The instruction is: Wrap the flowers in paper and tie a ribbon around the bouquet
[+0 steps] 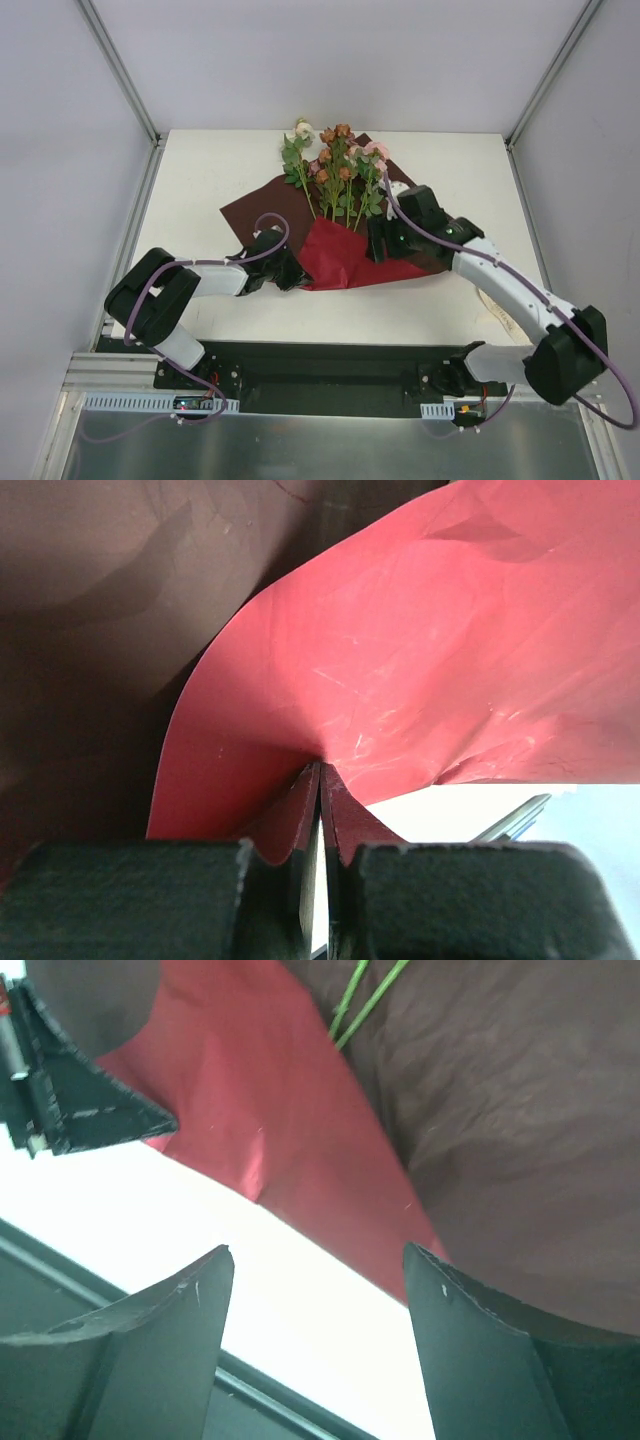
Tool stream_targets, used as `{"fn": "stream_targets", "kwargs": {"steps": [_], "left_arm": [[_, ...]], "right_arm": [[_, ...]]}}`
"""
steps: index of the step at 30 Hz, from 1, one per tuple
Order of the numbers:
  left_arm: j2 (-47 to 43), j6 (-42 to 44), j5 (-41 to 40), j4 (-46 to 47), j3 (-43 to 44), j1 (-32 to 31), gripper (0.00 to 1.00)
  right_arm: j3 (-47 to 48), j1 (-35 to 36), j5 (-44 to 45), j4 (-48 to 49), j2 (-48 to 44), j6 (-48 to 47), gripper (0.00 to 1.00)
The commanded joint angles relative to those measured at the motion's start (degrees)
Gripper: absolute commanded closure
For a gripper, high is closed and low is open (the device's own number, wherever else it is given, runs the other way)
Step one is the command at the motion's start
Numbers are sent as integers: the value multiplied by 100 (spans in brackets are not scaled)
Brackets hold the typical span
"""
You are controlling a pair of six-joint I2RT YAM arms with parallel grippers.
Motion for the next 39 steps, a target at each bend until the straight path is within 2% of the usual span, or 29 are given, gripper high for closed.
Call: {"fn": "stream_targets", "kwargs": {"steps": [1, 3, 4, 5, 6, 9, 16, 22, 28, 33, 36, 39], "left_arm": [[255, -40, -279, -249, -228, 26, 100], [281, -23, -208, -249, -184, 26, 100], [299, -6, -199, -266, -140, 26, 100], [299, 3, -191, -293, -123, 26, 100], [299, 3, -208, -328, -114, 26, 100], [282, 4, -226, -460, -87, 26, 100], [448, -67, -94, -521, -61, 53, 100], [466, -93, -76, -565, -149, 132, 100], [431, -76, -33, -574, -289, 237, 100], [466, 12, 152, -574, -237, 237, 100], [484, 21, 318, -460, -263, 246, 100], [510, 39, 442, -346, -289, 255, 100]], "right_arm": [[-1025, 58, -1366, 1240, -291, 832, 34], [-1193, 67, -1766, 1727, 139, 1097, 47], [-1168, 67, -1768, 1999, 323, 1167, 61], [-1072, 58, -1716, 2054, 482, 1150, 69], [-1053, 41, -1663, 2116, 762, 1133, 82], [-1105, -144, -1548, 2125, 1080, 1220, 92], [-2239, -486, -689, 2195, 757, 1448, 92], [-2809, -1365, -598, 2124, 659, 1860, 92], [-2899, -1523, 253, 1300, -105, 2380, 88], [-3329, -2007, 385, 756, -842, 2766, 88], [-3522, -2349, 902, 360, -1465, 3021, 88], [-3349, -2657, 1088, 271, -1827, 2673, 88]]}}
